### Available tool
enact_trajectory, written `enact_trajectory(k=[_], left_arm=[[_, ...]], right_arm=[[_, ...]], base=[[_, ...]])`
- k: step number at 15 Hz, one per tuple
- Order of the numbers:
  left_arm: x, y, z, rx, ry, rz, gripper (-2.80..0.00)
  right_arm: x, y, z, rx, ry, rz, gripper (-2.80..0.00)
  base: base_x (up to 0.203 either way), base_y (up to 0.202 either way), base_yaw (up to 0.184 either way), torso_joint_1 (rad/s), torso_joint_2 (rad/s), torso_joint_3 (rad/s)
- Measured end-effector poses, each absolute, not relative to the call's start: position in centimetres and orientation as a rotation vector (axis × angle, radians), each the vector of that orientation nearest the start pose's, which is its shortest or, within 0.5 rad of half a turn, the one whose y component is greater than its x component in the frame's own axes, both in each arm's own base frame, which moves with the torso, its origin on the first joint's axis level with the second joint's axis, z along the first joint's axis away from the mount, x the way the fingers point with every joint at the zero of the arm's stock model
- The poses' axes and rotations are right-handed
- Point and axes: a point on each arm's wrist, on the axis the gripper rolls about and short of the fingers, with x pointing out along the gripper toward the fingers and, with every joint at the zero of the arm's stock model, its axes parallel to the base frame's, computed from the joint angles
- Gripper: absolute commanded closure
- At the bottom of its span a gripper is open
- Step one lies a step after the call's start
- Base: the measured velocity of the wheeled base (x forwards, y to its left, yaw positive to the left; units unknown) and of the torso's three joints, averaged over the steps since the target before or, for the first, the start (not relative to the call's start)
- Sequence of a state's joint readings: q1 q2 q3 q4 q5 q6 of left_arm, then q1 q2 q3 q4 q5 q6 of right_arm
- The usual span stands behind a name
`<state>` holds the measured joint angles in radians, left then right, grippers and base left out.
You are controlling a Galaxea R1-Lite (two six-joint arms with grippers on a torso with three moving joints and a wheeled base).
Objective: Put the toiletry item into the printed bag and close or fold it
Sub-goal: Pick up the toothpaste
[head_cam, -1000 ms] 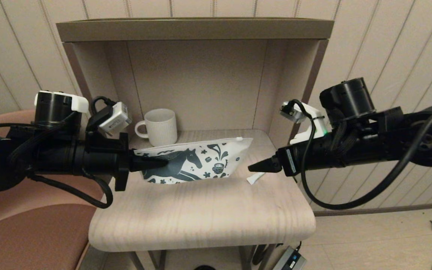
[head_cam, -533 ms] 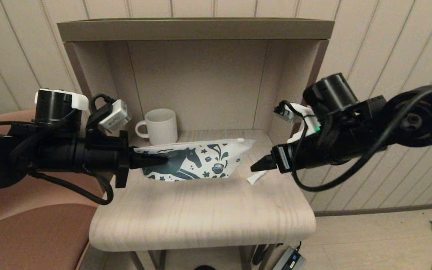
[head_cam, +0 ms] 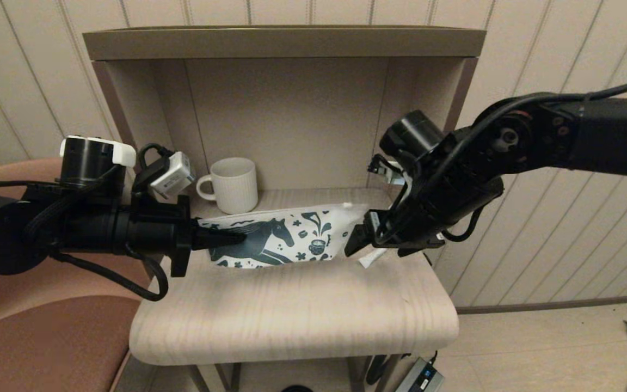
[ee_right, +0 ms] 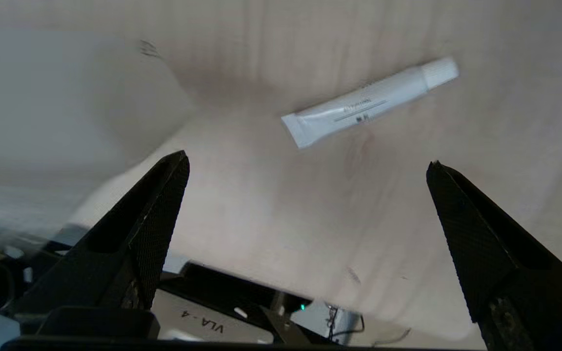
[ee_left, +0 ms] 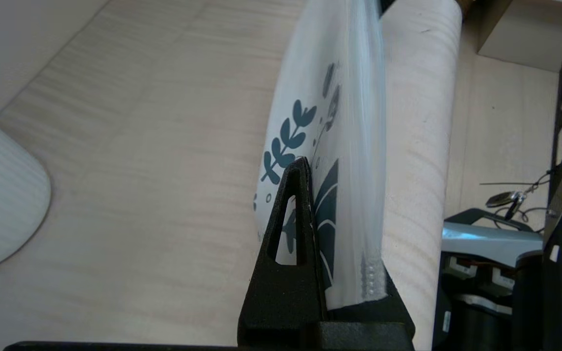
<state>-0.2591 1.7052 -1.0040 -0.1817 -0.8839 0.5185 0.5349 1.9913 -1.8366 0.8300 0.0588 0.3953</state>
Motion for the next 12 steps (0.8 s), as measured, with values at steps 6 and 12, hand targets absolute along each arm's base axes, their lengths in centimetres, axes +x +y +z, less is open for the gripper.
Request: enact_trajectory(k=[6, 12], left_arm=[[29.9, -9.8, 19.1, 0.282, 0.184, -1.224, 0.0], [30.3, -9.9, 18.6, 0.275, 0.191, -1.236, 0.0]], right_arm=[[33.1, 19.1, 22.2, 0.118, 1.073, 0.321, -2.8], [35.5, 20.1, 21.0, 0.13, 1.02, 0.331, -2.8]], base=[[0.0, 0.0, 0.0, 0.0, 0.0, 0.0], [0.0, 0.0, 0.0, 0.0, 0.0, 0.0]])
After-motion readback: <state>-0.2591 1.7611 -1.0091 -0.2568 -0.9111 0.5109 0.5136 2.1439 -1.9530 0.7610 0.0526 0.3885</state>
